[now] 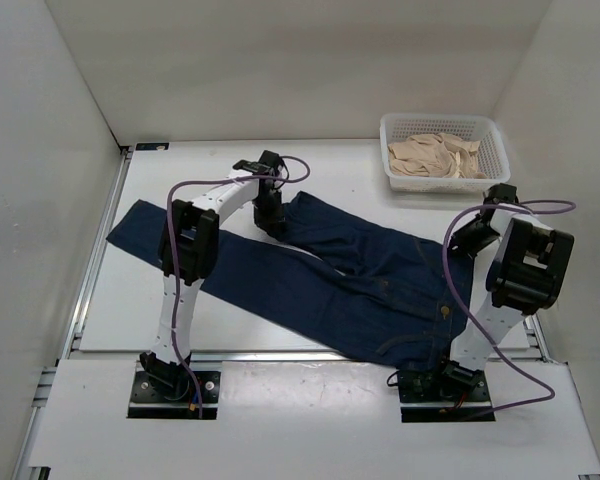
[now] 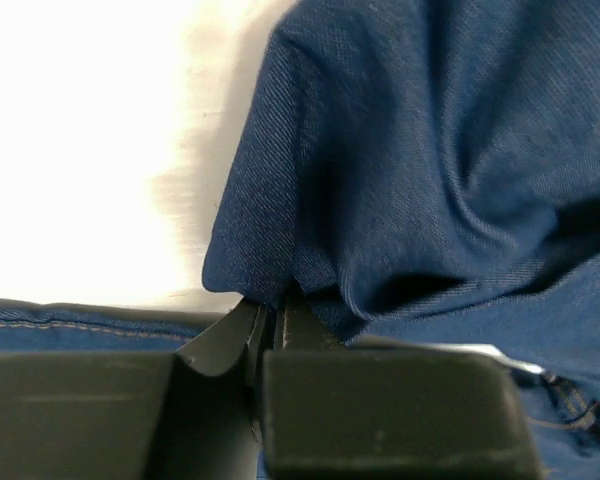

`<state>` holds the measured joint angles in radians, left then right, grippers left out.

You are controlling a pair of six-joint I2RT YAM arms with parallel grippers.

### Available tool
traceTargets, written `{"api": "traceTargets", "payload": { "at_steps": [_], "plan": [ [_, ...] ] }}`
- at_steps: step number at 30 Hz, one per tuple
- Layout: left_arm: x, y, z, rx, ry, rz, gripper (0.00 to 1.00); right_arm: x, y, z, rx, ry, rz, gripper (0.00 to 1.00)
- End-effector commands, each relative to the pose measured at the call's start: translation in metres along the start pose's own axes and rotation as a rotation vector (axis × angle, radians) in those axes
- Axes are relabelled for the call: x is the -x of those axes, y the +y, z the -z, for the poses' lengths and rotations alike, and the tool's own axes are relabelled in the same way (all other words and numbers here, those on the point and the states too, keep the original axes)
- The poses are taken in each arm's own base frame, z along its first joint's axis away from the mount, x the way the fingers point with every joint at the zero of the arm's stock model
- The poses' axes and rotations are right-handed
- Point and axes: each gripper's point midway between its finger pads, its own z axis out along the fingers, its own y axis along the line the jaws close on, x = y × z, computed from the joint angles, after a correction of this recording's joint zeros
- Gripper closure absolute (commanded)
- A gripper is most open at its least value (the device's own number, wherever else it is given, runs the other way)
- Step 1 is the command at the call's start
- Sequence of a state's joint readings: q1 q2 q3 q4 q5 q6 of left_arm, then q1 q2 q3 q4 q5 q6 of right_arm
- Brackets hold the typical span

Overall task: Fold and stack the trousers
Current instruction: Flatten the trousers out

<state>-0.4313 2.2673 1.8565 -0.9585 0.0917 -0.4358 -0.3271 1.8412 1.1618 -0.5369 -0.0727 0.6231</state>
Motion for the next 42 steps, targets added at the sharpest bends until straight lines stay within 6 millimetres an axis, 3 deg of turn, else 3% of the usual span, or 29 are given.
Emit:
{"api": "traceTargets", "payload": {
  "at_steps": [1, 2, 5, 7, 8, 9, 12, 15, 16, 19, 20, 21, 23, 24, 26, 27, 28, 29, 30, 31, 32, 33, 34, 35, 36, 38, 40, 42],
  "plan": [
    [0.023, -0.013, 0.019, -0.034, -0.085, 0.001, 0.90, 0.013, 0.011, -0.010, 0.036, -0.019, 0.024, 0.94],
    [0.032, -0.007, 0.027, -0.011, -0.122, 0.022, 0.90, 0.009, 0.010, -0.011, 0.038, -0.006, 0.023, 1.00],
    [0.047, -0.004, 0.061, 0.018, -0.220, 0.032, 0.90, 0.006, 0.005, -0.006, 0.030, -0.027, 0.034, 1.00],
    [0.056, -0.006, 0.103, 0.016, -0.305, 0.034, 0.90, 0.009, 0.006, 0.003, 0.042, -0.059, 0.038, 1.00],
    [0.067, -0.001, 0.165, 0.045, -0.424, 0.025, 0.90, 0.010, 0.007, 0.014, 0.055, -0.094, 0.043, 1.00],
    [0.060, 0.002, 0.164, 0.058, -0.399, 0.024, 0.90, 0.010, 0.007, 0.015, 0.055, -0.095, 0.043, 1.00],
    [0.063, -0.001, 0.228, 0.070, -0.542, 0.035, 0.90, 0.008, 0.004, 0.017, 0.052, -0.108, 0.043, 1.00],
    [0.076, -0.017, 0.267, -0.009, -0.633, 0.023, 0.90, 0.003, 0.001, 0.013, 0.038, -0.105, 0.050, 1.00],
    [0.080, -0.022, 0.269, -0.024, -0.631, 0.007, 0.90, 0.004, 0.003, 0.015, 0.044, -0.113, 0.051, 1.00],
    [0.093, -0.049, 0.248, -0.058, -0.577, -0.048, 0.90, 0.003, -0.003, 0.014, 0.025, -0.124, 0.050, 1.00],
    [0.105, -0.061, 0.232, -0.095, -0.563, -0.060, 0.81, 0.004, -0.004, 0.014, 0.018, -0.129, 0.049, 1.00],
    [0.106, -0.072, 0.223, -0.119, -0.548, -0.074, 0.65, 0.005, -0.003, 0.017, 0.024, -0.138, 0.050, 1.00],
    [0.106, -0.094, 0.211, -0.205, -0.512, -0.117, 0.24, 0.004, -0.008, 0.015, 0.007, -0.139, 0.058, 1.00],
    [0.105, -0.096, 0.205, -0.211, -0.496, -0.120, 0.05, 0.005, -0.009, 0.018, -0.001, -0.146, 0.057, 1.00],
    [0.103, -0.094, 0.200, -0.205, -0.489, -0.130, 0.03, 0.006, -0.008, 0.021, 0.003, -0.154, 0.067, 1.00],
    [0.101, -0.078, 0.200, -0.158, -0.495, -0.109, 0.06, 0.006, -0.008, 0.021, 0.004, -0.154, 0.067, 1.00],
    [0.098, -0.071, 0.200, -0.131, -0.500, -0.102, 0.34, 0.006, -0.008, 0.021, 0.004, -0.154, 0.067, 1.00],
    [0.101, -0.050, 0.203, -0.094, -0.509, -0.069, 0.57, 0.006, -0.008, 0.021, 0.004, -0.154, 0.067, 1.00],
    [0.093, -0.031, 0.208, -0.045, -0.512, -0.045, 0.77, 0.006, -0.008, 0.021, 0.004, -0.154, 0.067, 1.00],
    [0.092, -0.017, 0.212, -0.019, -0.523, -0.008, 0.90, 0.004, -0.006, 0.021, 0.015, -0.146, 0.068, 1.00],
    [0.091, -0.003, 0.214, 0.006, -0.529, 0.012, 0.90, 0.004, -0.006, 0.021, 0.015, -0.146, 0.068, 1.00],
    [0.086, 0.025, 0.203, 0.054, -0.503, 0.063, 0.90, 0.003, -0.005, 0.021, 0.023, -0.140, 0.069, 1.00],
    [0.084, 0.037, 0.216, 0.056, -0.528, 0.087, 0.90, 0.003, -0.005, 0.021, 0.024, -0.140, 0.069, 1.00],
    [0.086, 0.049, 0.216, 0.061, -0.540, 0.122, 0.89, 0.003, -0.002, 0.024, 0.038, -0.142, 0.071, 1.00],
    [0.088, 0.073, 0.214, 0.069, -0.530, 0.184, 0.74, 0.003, -0.002, 0.025, 0.038, -0.142, 0.071, 1.00],
    [0.084, 0.095, 0.193, 0.050, -0.466, 0.237, 0.40, 0.002, 0.000, 0.025, 0.047, -0.136, 0.071, 1.00],
    [0.086, 0.121, 0.177, 0.046, -0.419, 0.295, 0.29, 0.001, 0.001, 0.025, 0.056, -0.130, 0.072, 1.00],
    [0.091, 0.135, 0.151, 0.063, -0.369, 0.307, 0.29, 0.000, 0.002, 0.025, 0.063, -0.125, 0.073, 1.00]
  ]
}}
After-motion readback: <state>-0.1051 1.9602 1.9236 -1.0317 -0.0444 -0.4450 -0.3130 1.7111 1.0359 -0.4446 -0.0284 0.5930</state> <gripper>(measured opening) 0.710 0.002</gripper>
